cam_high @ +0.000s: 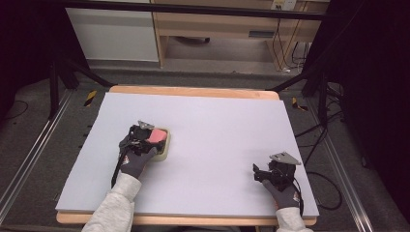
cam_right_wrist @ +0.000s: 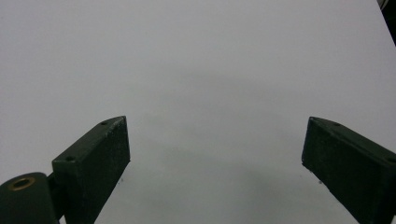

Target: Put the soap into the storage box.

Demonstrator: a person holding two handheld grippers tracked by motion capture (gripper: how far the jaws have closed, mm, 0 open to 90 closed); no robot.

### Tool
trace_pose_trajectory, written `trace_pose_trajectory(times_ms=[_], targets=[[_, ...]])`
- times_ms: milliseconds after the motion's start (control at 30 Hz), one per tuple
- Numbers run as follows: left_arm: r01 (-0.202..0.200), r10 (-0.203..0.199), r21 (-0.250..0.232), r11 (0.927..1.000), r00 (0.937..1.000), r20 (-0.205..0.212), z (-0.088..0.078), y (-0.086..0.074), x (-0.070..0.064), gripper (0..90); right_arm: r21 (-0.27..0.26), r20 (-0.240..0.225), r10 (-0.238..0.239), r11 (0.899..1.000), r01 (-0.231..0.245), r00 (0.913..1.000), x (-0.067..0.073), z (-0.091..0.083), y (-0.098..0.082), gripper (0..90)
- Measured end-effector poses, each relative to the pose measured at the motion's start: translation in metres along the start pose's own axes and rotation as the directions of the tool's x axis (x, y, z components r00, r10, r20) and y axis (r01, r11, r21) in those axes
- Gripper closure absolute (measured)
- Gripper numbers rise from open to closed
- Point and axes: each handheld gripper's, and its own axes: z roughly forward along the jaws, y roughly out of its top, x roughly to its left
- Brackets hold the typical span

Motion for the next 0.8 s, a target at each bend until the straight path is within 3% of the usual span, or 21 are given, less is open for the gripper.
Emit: trace_pose_trajectory(times_ms=[567,800], targets=[[-0.001,0.001,0.003,1.0,1.0,0.0,-0.0005,-0.0014,-0.0012,36.7,-0.001,0.001,-0.001,1.0,0.001,1.0,0.0002,0.0,-0.0001,7.8],[0.027,-0.025,-0.045,0.9986,0.999,0.037,-0.0083,0.0001,0.0013,33.2,-0.001,0.002,0.001,1.0,-0.001,1.0,0.0003,0.0,-0.0001,7.7]])
